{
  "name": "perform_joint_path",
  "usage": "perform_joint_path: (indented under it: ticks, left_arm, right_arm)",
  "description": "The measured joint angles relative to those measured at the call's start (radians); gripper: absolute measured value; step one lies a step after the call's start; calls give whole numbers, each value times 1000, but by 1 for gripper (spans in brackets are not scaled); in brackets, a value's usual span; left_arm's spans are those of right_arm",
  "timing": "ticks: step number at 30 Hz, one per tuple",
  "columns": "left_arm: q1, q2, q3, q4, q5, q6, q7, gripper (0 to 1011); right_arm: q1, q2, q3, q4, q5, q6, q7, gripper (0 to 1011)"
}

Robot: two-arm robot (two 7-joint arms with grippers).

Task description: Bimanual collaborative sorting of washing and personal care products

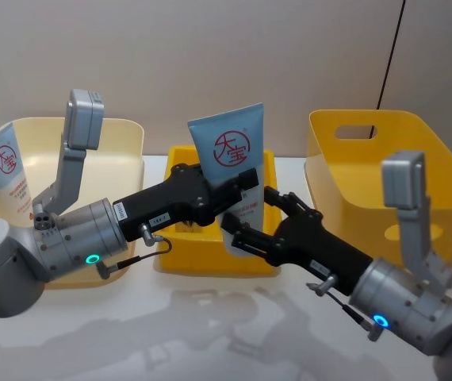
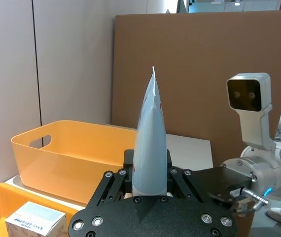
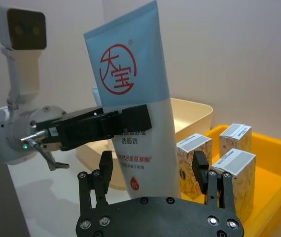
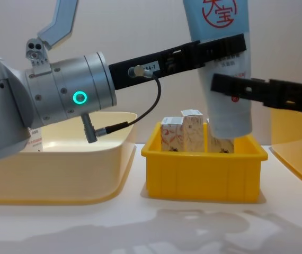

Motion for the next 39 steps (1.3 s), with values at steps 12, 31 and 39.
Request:
perform_joint_path:
  ticks: [12, 31, 39]
  left_arm:
    - [0, 0, -1, 0, 0, 0, 0, 303]
    - [0, 0, -2, 0, 0, 0, 0, 304]
    - [0, 0, -2, 0, 0, 0, 0, 304]
  right_arm:
    - [97, -16, -84, 50, -58, 66, -39, 1001]
    - [164, -25, -141, 87, -97, 105, -57, 686]
    - [172, -27, -147, 91, -101, 109, -59, 647]
